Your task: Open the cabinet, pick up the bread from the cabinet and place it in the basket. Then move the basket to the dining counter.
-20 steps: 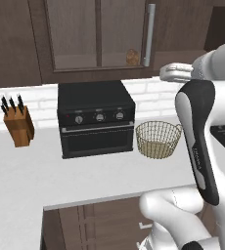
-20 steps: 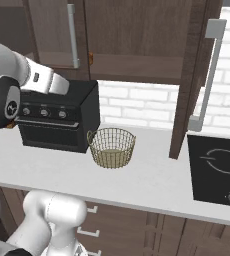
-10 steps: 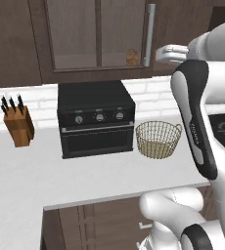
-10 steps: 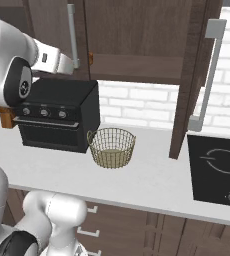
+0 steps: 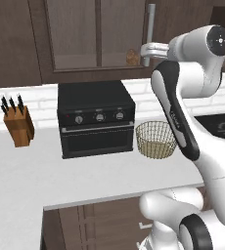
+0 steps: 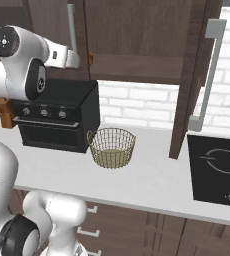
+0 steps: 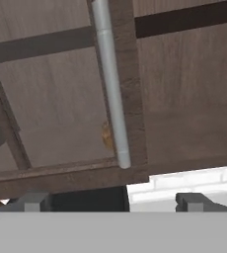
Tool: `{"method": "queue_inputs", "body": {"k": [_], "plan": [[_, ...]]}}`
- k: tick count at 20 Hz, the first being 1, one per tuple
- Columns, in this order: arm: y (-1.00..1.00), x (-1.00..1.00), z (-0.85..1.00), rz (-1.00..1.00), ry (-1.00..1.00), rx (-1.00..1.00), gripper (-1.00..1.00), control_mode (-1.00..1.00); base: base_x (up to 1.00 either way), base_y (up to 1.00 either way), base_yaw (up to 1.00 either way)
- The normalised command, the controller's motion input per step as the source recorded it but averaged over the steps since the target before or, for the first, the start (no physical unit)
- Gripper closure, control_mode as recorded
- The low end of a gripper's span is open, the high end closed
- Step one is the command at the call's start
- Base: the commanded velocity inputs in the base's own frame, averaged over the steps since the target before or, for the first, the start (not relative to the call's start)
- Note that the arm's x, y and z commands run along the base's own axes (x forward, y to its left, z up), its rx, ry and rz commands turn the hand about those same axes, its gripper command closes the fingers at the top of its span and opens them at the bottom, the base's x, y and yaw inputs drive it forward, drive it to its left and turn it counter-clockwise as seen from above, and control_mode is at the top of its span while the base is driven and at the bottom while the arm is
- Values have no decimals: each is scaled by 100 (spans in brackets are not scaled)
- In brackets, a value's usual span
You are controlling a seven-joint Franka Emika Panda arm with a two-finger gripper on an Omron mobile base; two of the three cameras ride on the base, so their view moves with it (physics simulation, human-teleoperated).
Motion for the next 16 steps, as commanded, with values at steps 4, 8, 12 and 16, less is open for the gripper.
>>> {"method": "queue_inputs", "body": {"k": [4,8,12,16], "plan": [[-4,40,2,0,0,0,-100,-100,0,0,0],[-1,42,0,0,0,0,-100,-100,0,0,0],[0,61,-4,0,0,0,-100,-100,0,0,0],[0,40,0,0,0,0,-100,-100,0,0,0]]}}
